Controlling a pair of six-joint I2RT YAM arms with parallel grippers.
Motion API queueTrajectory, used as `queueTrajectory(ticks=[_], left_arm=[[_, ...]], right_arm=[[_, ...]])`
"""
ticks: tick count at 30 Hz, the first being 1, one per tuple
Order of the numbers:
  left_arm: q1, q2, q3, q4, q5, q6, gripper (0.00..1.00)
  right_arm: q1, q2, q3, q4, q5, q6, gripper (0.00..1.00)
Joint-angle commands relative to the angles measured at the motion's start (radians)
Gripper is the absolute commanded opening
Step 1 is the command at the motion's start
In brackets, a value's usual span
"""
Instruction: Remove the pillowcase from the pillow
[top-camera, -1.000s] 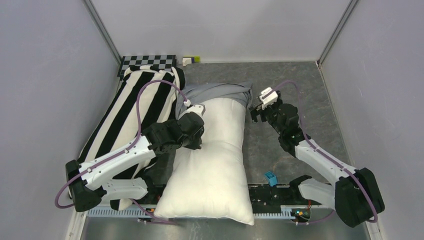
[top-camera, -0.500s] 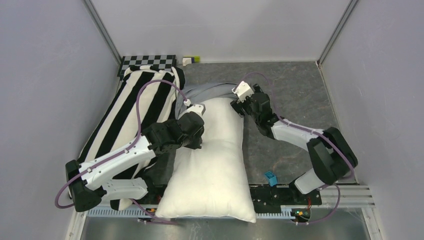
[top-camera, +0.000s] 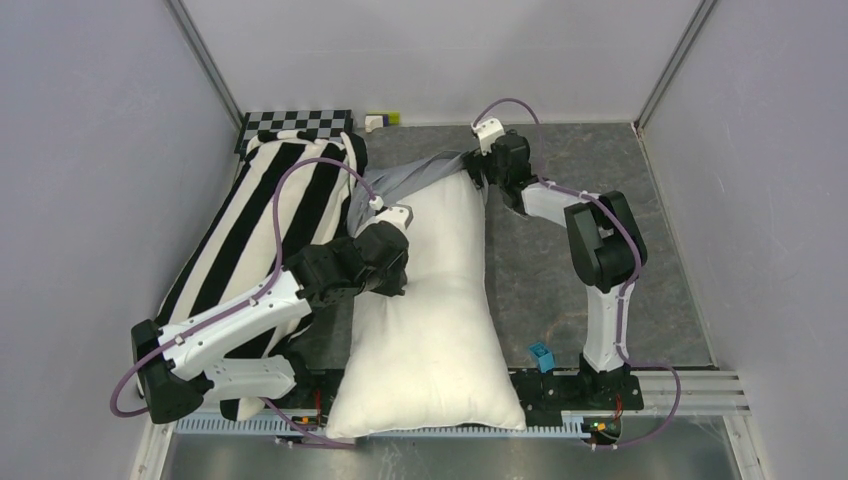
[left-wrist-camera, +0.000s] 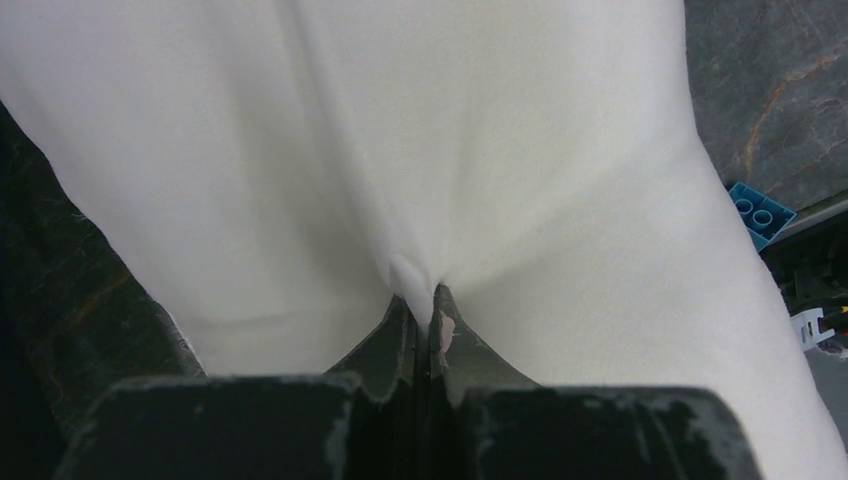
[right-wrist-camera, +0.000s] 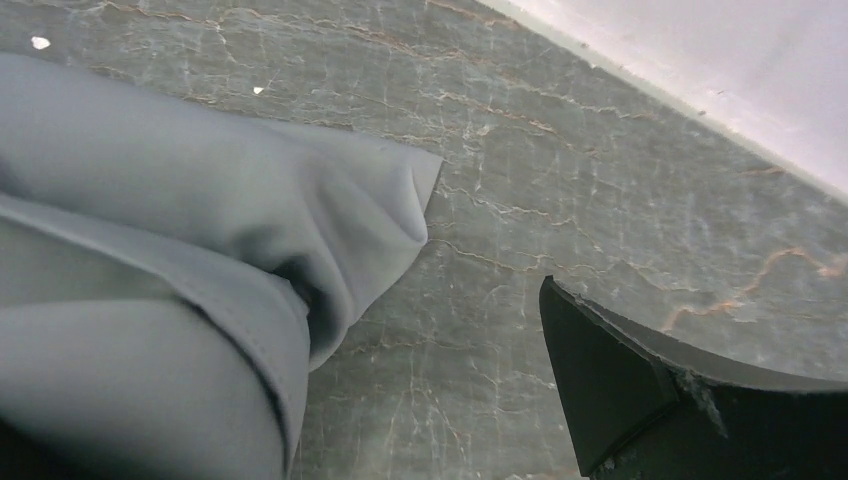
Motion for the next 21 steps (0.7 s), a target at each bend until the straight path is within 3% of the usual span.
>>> queueTrajectory(ticks=[1, 8, 11, 17, 21], left_arm=[[-0.008, -0.047, 0.023, -0.108, 0.149, 0.057, 0.02], [-0.008, -0.087, 0.083, -0.105, 0.258, 0.088, 0.02], [-0.007, -0.106, 0.135, -0.108, 0.243, 0.099, 0.02], [0.01, -0.029, 0.32, -0.157, 0.058, 0.128, 0.02], [0.027, 0.143, 0.52, -0.169, 0.063, 0.172, 0.02]], right_arm=[[-0.09, 0.072, 0.119, -0.038, 0.005, 0.111, 0.98], [-0.181, 0.097, 0.252, -0.132, 0.019, 0.268, 0.98], [-0.232, 0.086, 0.282, -0.165, 0.031, 0.353, 0.98], [-0.336, -0.05, 0.181, -0.146, 0.088, 0.529, 0.98], [-0.395, -0.214, 0.05, -0.104, 0.213, 0.643, 0.98]])
